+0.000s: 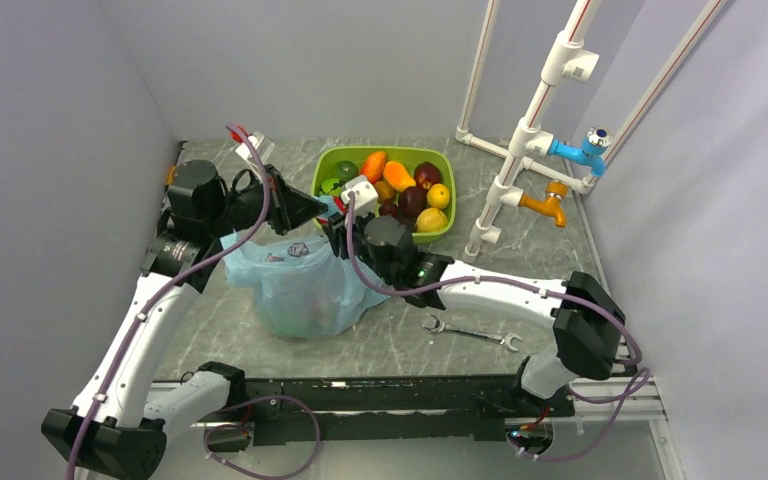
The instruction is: Place the fake fruits into the plastic bag and tie a complex knot
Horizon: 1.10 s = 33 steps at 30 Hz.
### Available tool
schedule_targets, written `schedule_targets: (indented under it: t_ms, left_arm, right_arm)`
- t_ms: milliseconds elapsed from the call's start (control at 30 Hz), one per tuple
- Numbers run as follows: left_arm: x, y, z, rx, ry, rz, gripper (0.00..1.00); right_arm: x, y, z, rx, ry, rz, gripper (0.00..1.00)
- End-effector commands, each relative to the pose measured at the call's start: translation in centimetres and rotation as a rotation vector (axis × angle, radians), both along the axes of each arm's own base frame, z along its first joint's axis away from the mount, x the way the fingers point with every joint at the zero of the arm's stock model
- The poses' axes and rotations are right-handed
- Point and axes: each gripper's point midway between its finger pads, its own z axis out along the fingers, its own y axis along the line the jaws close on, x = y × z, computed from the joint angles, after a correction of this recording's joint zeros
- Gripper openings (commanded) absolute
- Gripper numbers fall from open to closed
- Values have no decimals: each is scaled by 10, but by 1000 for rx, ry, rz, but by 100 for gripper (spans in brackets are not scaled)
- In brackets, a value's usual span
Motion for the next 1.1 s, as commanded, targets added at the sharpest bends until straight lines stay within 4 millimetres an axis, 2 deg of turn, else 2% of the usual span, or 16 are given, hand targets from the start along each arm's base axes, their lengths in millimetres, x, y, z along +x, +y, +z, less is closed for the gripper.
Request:
schedule_targets:
  t_ms: [0, 133, 200, 333, 367, 433, 500, 567, 633, 700, 800, 833, 900, 933, 1000, 1067]
  left_arm:
    - [-8, 6, 37, -70, -96, 11, 0]
    - [0, 17, 34, -34, -139, 53, 0]
    - [9, 27, 28, -10, -140, 92, 0]
    - [34, 45, 14, 35, -132, 164, 0]
    - [39, 48, 16, 37, -141, 173, 0]
    - [49, 52, 19, 44, -154, 187, 0]
    - [65, 65, 24, 86, -175, 262, 0]
    - [85, 90, 21, 115, -161, 370, 0]
    - [106, 123, 10, 154, -105, 487, 0]
    - [119, 142, -7, 200, -45, 542, 0]
    - [110, 132, -15, 256, -53, 422, 1]
    - [102, 129, -14, 273, -46, 387, 19]
    - [87, 136, -14, 320, -46, 371, 62]
    - [80, 142, -17, 341, -37, 389, 77]
    - [70, 162, -32, 396, 32, 475, 93]
    - [60, 181, -57, 435, 162, 562, 98]
  right_arm:
    - [-1, -20, -60, -110, 7, -36, 32]
    - [-25, -30, -115, -210, 60, 55, 23]
    - [-33, -36, -130, -239, 71, 82, 19]
    - [-43, -42, -146, -271, 88, 122, 17]
    - [-44, -41, -148, -274, 93, 130, 16]
    - [-45, -40, -149, -273, 98, 134, 3]
    - [-44, -39, -145, -266, 92, 134, 0]
    - [-45, -39, -140, -263, 87, 136, 0]
    - [-45, -41, -134, -256, 78, 132, 0]
    - [-45, -41, -129, -245, 77, 132, 0]
    - [-41, -39, -121, -234, 71, 113, 0]
    - [-39, -38, -118, -233, 68, 109, 0]
    - [-36, -37, -113, -220, 59, 95, 0]
    - [-34, -37, -108, -212, 49, 87, 0]
    - [-33, -37, -104, -204, 41, 75, 0]
    - [-32, -38, -100, -199, 29, 75, 0]
